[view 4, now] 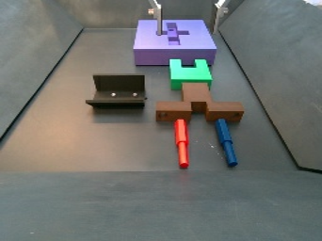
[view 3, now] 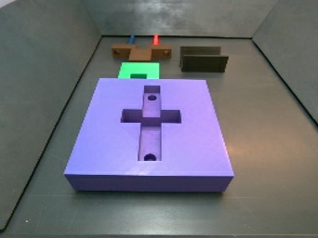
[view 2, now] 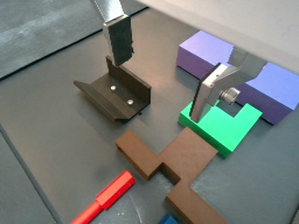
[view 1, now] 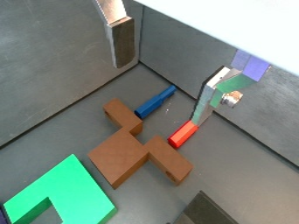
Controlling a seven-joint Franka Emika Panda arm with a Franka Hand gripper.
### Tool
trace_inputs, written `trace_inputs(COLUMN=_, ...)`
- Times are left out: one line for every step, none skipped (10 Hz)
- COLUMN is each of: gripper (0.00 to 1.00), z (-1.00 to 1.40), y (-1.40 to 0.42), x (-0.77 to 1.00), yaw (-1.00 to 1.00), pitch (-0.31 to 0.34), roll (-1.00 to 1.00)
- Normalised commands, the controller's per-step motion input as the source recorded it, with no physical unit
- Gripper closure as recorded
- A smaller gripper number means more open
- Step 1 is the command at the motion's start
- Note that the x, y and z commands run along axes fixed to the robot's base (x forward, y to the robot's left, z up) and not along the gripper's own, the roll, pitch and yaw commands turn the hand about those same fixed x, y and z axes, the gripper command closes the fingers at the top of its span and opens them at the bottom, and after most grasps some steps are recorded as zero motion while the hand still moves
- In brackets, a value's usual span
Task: Pick up the green object. Move up. Place the green object on the fixture. Regrasp the green object. Move to above the board. Insert the green object.
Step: Pick up the green object.
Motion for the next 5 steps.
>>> trace_inputs(gripper=0.0, z=-0.03, y=-0.15, x=-0.02, yaw=0.03, pitch=-0.039, roll=0.02)
trace_inputs(gripper=0.0, z=-0.09, y=-0.48, x=0.0, yaw=0.04, pitch=-0.034, roll=0.04)
trace_inputs(gripper=0.0, z=-0.25, y=-0.87, x=0.05, yaw=0.0, pitch=-0.021, roll=0.05)
trace_inputs(gripper=0.0, z=-0.31, y=-1.0, x=0.16, yaw=0.0, pitch=0.0, roll=0.05)
trace_inputs(gripper=0.0, z=-0.37, y=-1.0, x=0.22, yaw=0.0, pitch=0.0, roll=0.04)
